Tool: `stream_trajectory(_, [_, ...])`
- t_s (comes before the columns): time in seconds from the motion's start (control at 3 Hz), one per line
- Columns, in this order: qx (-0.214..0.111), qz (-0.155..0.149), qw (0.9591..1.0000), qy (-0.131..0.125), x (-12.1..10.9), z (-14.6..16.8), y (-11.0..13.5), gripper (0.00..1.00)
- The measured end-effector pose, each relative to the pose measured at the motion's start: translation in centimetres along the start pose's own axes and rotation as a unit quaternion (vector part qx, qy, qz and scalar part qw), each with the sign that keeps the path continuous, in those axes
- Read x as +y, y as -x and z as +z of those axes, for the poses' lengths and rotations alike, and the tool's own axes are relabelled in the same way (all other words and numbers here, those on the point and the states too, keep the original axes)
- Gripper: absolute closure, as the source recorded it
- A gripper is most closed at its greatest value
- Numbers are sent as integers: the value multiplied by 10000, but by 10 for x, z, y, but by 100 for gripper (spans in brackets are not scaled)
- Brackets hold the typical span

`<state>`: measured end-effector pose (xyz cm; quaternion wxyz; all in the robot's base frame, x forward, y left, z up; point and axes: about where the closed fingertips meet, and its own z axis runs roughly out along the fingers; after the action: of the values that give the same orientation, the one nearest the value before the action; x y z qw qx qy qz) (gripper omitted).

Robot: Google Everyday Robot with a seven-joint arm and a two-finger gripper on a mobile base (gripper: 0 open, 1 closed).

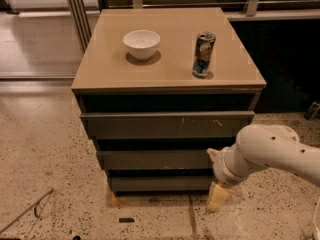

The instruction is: Open bottom drawer

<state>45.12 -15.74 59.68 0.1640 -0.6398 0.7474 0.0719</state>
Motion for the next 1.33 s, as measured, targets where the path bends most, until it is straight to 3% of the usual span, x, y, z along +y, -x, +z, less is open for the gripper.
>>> stream_trajectory(0.33, [-140,144,9992,356,13,88,-15,0])
stream_trajectory(0.67, [-227,272,9971,668,32,122,-22,0])
stream_trajectory(1.0, [-227,271,9971,668,32,122,-22,0])
stream_trajectory(1.33, [-148,74,9983,564,37,144,-33,0])
